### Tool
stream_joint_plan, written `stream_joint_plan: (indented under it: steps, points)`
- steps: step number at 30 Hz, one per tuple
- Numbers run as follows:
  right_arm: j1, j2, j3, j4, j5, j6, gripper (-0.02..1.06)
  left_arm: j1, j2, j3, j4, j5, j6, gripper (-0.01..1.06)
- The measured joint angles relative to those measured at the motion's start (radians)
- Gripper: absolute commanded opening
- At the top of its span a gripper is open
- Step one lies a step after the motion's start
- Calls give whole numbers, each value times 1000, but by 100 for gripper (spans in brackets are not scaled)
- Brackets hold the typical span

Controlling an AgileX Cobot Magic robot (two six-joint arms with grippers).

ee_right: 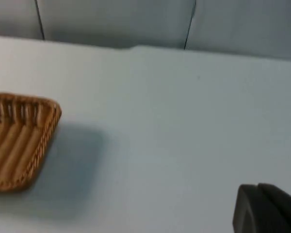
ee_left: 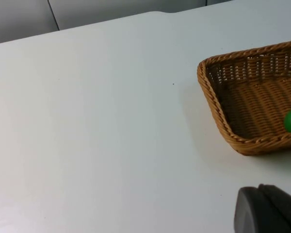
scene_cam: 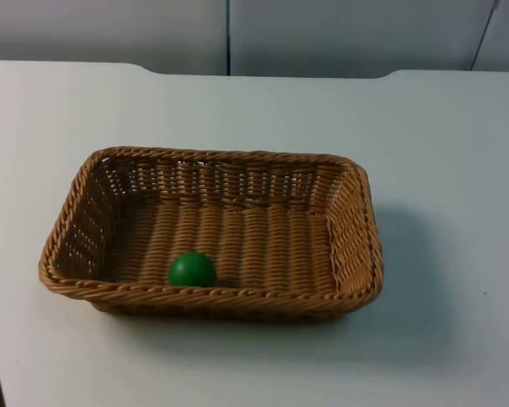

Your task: Pick up the basket with the left hand and place the ball into the basket with the right hand.

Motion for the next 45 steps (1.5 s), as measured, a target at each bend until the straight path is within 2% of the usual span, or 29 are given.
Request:
stream_joint_plan:
  steps: [3,9,14,24,40,43,45]
  points:
    - [13,-26,164,4,-9,0,0,0,0,0,0,0,0,0]
    - [95,-33,302,13,-57,46,0,0,0,0,0,0,0,0]
    - [107,-108,332,-31,-67,72,0,0,0,0,0,0,0,0]
    - [96,-272,336,-41,-67,79,0,0,0,0,0,0,0,0]
    - [96,-274,336,-34,-67,90,0,0,0,0,0,0,0,0]
    - [96,-274,340,-30,-105,179,0,0,0,0,0,0,0,0]
    - [96,-274,348,-30,-123,190,0,0,0,0,0,0,0,0]
